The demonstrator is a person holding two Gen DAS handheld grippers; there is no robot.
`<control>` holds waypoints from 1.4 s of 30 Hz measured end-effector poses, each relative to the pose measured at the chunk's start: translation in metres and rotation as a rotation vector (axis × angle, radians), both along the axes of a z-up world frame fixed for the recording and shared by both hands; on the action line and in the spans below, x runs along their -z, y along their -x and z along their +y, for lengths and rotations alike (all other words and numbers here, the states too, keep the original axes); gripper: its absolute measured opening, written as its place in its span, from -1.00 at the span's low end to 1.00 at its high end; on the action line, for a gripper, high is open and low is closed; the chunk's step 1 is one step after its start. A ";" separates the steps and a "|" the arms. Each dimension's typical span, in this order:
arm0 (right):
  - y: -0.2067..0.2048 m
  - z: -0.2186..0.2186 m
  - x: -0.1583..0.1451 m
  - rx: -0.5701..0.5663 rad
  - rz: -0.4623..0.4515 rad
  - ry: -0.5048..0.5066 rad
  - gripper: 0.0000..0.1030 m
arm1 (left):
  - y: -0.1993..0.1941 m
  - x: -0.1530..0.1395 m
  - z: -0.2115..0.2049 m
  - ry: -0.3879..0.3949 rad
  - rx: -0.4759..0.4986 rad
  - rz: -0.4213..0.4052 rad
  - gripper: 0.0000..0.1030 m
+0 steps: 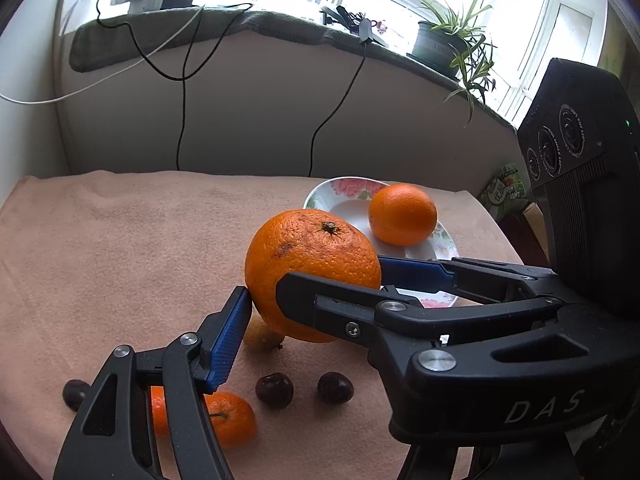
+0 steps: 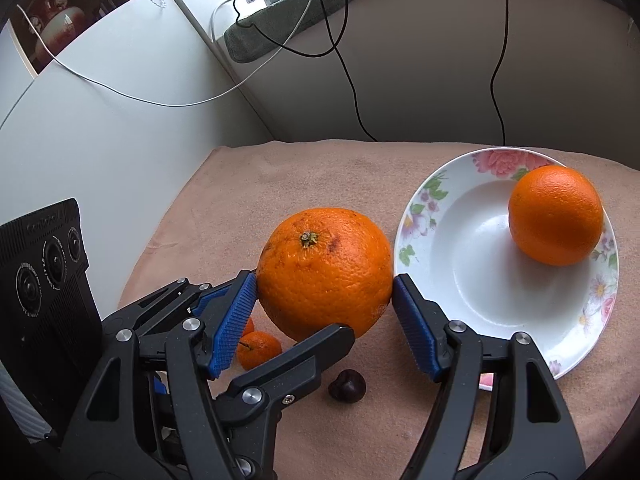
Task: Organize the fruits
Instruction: 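Carry the dimpled orange onto the plate and open the right gripper, then withdraw the right gripper from the plate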
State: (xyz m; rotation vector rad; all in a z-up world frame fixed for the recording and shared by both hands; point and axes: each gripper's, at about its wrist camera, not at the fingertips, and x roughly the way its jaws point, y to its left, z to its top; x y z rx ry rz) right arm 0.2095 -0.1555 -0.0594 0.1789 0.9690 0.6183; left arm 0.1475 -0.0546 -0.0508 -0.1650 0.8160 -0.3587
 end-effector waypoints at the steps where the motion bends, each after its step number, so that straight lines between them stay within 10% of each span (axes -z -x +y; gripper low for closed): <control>1: 0.001 -0.004 0.000 0.007 0.000 -0.002 0.42 | -0.001 0.000 -0.003 -0.001 0.006 0.000 0.27; 42: 0.029 -0.101 -0.009 0.215 -0.063 -0.032 0.66 | 0.010 -0.004 -0.016 -0.048 0.027 -0.016 0.27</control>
